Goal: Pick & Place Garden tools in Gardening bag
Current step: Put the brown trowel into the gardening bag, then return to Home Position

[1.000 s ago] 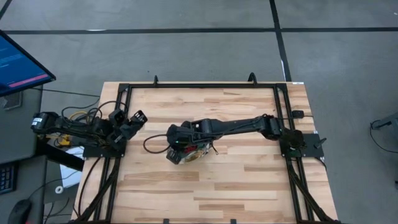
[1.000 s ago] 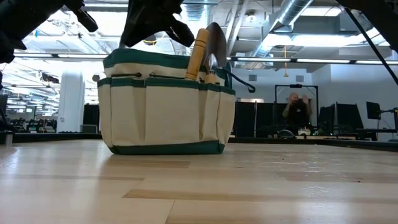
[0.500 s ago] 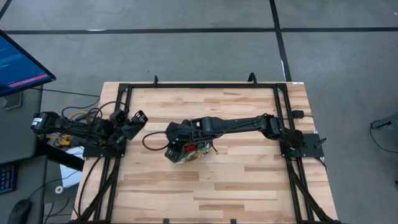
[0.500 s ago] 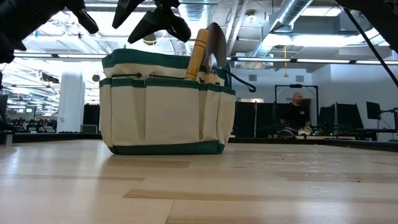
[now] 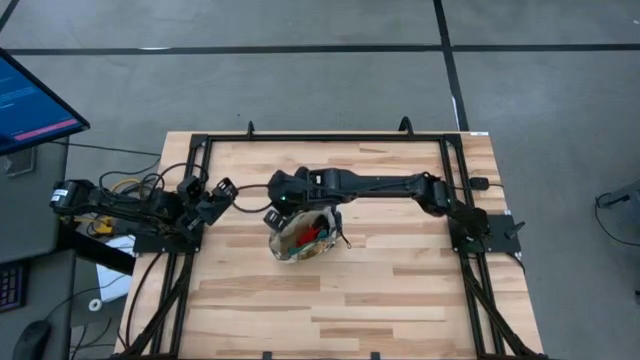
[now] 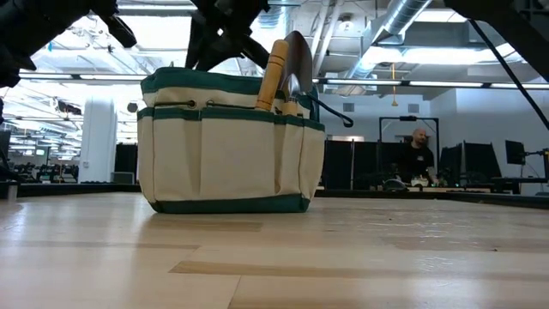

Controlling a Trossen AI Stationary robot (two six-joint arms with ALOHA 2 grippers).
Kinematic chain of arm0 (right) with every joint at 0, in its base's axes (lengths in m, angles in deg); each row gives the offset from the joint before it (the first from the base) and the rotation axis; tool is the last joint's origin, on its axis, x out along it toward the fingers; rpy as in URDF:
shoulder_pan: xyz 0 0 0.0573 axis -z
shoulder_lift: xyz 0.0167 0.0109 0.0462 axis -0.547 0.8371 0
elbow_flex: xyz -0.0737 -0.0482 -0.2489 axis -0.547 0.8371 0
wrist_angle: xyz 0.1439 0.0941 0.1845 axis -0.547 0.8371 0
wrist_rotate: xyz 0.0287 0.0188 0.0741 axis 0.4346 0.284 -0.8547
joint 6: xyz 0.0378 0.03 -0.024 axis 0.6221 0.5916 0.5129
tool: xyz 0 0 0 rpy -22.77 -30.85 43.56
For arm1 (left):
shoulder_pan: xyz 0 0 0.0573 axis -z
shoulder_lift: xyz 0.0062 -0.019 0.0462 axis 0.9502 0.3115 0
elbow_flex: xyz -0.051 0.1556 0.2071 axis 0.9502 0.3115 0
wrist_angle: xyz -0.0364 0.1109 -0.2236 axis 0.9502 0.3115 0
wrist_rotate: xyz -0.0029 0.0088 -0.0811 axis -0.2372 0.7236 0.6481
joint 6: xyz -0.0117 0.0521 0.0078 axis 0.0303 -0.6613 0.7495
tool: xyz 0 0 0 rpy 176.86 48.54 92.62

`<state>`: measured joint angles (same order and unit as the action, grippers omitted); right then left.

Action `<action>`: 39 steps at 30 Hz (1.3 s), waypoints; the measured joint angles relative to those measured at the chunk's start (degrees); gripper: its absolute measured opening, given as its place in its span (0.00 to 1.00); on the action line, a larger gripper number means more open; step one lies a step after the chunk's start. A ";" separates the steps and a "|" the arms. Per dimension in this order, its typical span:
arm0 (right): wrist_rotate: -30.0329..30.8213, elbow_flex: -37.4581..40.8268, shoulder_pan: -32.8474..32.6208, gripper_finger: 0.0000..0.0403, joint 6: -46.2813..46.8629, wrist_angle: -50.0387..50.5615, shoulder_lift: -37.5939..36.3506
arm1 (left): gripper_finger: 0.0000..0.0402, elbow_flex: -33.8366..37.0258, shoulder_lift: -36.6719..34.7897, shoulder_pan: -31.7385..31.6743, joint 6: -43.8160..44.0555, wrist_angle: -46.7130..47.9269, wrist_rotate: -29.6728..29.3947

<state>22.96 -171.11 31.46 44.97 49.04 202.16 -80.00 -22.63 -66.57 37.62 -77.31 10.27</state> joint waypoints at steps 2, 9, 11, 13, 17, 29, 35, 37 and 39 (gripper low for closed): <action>-0.11 0.02 0.46 0.13 -0.78 0.02 0.00 | 0.24 0.00 0.00 0.00 0.42 0.00 -0.01; -0.24 0.16 0.10 0.01 -5.19 -0.63 0.83 | 0.24 0.00 0.00 0.01 1.53 0.00 0.00; -0.23 0.11 -0.26 0.01 -5.22 -0.64 0.79 | 0.24 0.00 0.00 0.00 1.54 0.00 -0.02; -0.24 0.13 -0.69 0.02 -5.60 -0.48 0.83 | 0.24 0.00 0.00 0.00 1.54 0.00 -0.02; -0.58 0.13 -2.18 0.02 -5.98 -0.75 0.88 | 0.24 0.00 0.00 0.00 1.54 0.00 -0.02; -3.72 0.07 -5.79 0.00 -8.08 -2.47 4.51 | 0.24 0.00 -0.01 0.00 1.76 -0.02 -0.04; -3.69 -0.76 -6.43 0.00 -8.24 2.02 2.38 | 0.24 0.00 0.00 0.02 1.95 0.41 -0.02; -3.54 -1.16 -7.15 0.00 -8.64 3.67 0.58 | 0.24 0.00 -0.02 0.00 1.64 2.10 -0.03; -2.73 -0.69 -7.85 0.00 -8.80 7.36 -3.32 | 0.23 0.00 0.01 0.00 1.47 5.22 -0.02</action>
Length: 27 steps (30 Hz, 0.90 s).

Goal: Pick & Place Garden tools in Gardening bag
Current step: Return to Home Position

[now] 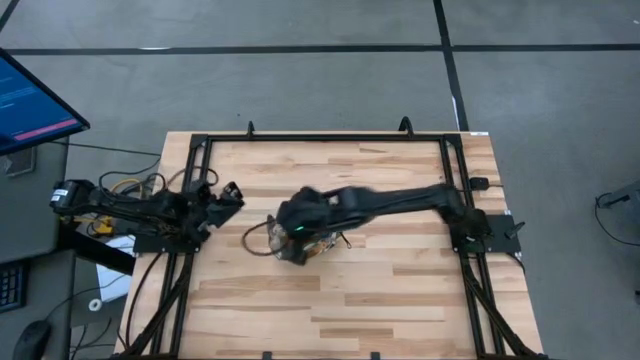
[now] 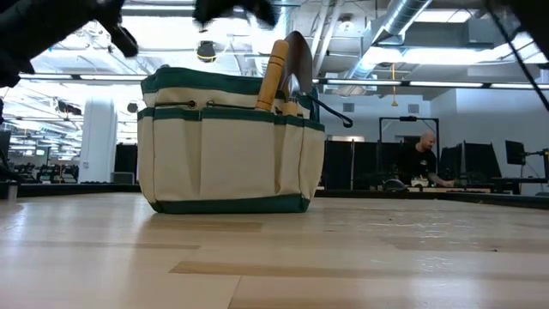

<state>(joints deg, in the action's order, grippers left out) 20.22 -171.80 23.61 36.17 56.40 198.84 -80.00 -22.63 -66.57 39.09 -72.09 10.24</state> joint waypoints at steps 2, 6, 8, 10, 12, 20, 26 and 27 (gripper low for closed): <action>1.19 -0.21 -0.62 0.00 -1.16 1.50 -4.09 | 0.20 0.00 0.24 0.01 0.05 4.03 -0.01; 4.97 -0.27 -1.08 0.00 -8.08 7.04 -13.15 | 0.06 0.01 0.51 0.00 1.82 5.46 1.83; 6.20 -0.16 -0.48 0.00 -11.75 9.10 -16.87 | 0.02 0.02 0.31 0.02 1.99 5.78 3.75; 6.60 -0.15 0.84 0.00 -14.84 9.35 -20.31 | 0.01 0.00 -0.18 0.00 1.95 5.43 4.12; 6.33 0.64 2.61 0.00 -16.89 9.57 -23.93 | 0.01 0.00 -0.34 -0.59 1.48 5.50 4.10; -0.09 23.89 8.17 0.00 -18.68 -0.59 -44.89 | 0.01 -0.02 -1.01 -5.36 2.00 12.50 5.92; -3.74 61.28 11.32 0.00 -14.34 -30.50 -65.84 | 0.00 0.02 -0.89 -8.34 4.58 16.90 9.64; -4.02 66.96 12.15 0.00 -12.92 -35.32 -68.96 | 0.00 0.01 -0.94 -9.27 4.74 16.48 10.39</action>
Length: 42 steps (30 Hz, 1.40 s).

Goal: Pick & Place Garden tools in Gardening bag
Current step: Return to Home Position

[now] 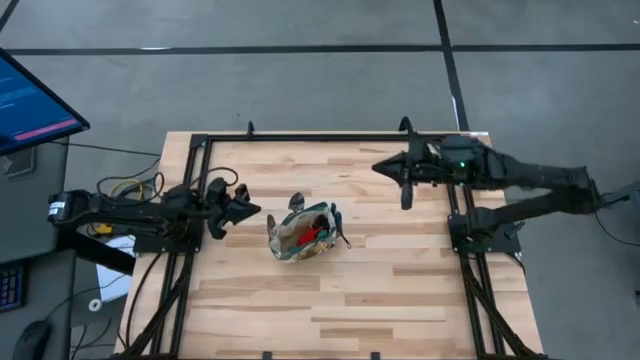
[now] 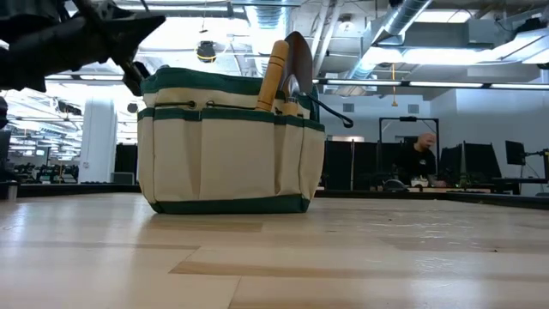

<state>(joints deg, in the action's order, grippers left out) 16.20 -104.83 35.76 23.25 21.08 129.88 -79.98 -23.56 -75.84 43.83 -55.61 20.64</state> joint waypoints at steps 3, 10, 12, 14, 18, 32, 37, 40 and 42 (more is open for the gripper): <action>-0.04 15.04 2.20 0.00 5.35 -10.89 -7.88 | 0.00 -0.02 -0.05 -3.69 0.66 -0.04 1.02; -4.51 36.83 1.49 0.00 9.68 -33.55 -17.79 | 0.00 -0.04 -0.02 -14.58 4.03 3.96 8.21; -4.48 41.20 0.74 0.00 9.70 -38.62 -19.48 | 0.00 -0.04 -0.02 -17.02 5.48 5.02 12.11; -4.51 44.97 -0.07 0.00 9.95 -44.33 -21.10 | 0.00 -0.04 -0.01 -19.37 6.99 5.06 14.73; -4.47 51.14 -1.04 0.00 12.04 -48.30 -25.10 | 0.00 -0.01 0.01 -22.82 9.52 5.12 16.75; -2.80 62.25 -1.83 0.00 11.78 -51.82 -39.37 | 0.00 -0.09 0.01 -19.71 7.38 14.09 7.26; -2.78 66.29 -1.62 0.00 13.19 -51.65 -43.02 | 0.00 -3.35 -0.17 -14.01 4.25 21.57 3.26; -2.77 67.14 -1.30 0.00 13.59 -50.22 -44.59 | 0.00 -7.08 -1.29 -9.11 1.18 31.68 -0.80; -2.77 67.14 -1.30 0.00 13.25 -48.35 -44.88 | 0.00 -9.64 -3.07 -5.33 -2.31 39.49 -5.08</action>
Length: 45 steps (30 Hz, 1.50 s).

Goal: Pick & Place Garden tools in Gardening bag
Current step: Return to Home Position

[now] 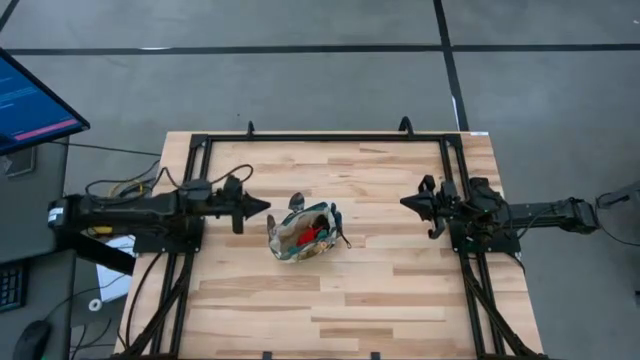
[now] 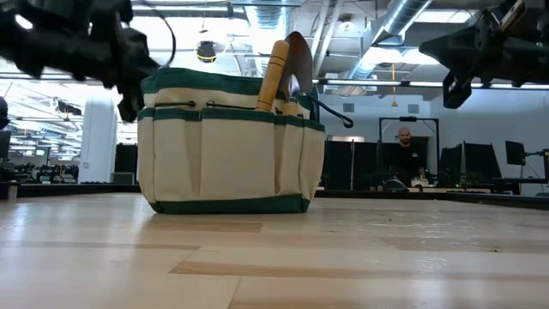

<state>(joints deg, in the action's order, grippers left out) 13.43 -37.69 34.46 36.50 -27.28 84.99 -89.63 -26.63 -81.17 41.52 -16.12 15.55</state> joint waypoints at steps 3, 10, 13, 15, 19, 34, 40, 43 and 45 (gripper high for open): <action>-0.09 0.00 -0.04 0.00 -2.70 0.48 -0.07 | 0.00 -2.63 -3.96 6.06 -5.69 6.46 -6.45; -0.18 0.04 -0.04 0.00 -4.93 3.55 -0.05 | 0.00 -1.68 -20.06 17.51 -11.68 12.50 -14.29; -0.17 0.04 -0.04 0.00 -5.01 4.92 -0.04 | 0.00 0.24 -25.56 20.27 -10.77 10.99 -12.41; -0.18 0.04 -0.04 0.00 -4.65 6.13 0.04 | 0.00 0.73 -24.80 21.44 -10.65 10.86 -9.67; -0.13 0.07 0.04 0.00 0.81 9.20 0.37 | 0.00 3.69 -23.22 21.90 -12.74 7.52 -9.39; 0.00 0.09 0.44 0.00 10.94 19.18 0.49 | 0.00 9.65 -24.32 21.96 -15.85 2.33 -0.80; 0.00 0.11 0.44 0.00 10.92 19.59 0.50 | 0.01 9.65 -24.29 21.90 -17.78 3.31 -1.25; 0.00 0.13 0.46 0.00 10.92 19.83 0.50 | 0.01 9.65 -24.28 21.88 -17.65 3.03 -2.80; 0.00 0.13 0.46 0.00 10.93 19.81 0.48 | 0.01 9.65 -24.20 21.88 -17.67 2.85 -2.82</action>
<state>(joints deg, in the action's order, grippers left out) 13.43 -37.56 34.92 47.43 -7.46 85.47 -79.98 -50.83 -59.29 23.85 -13.27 12.73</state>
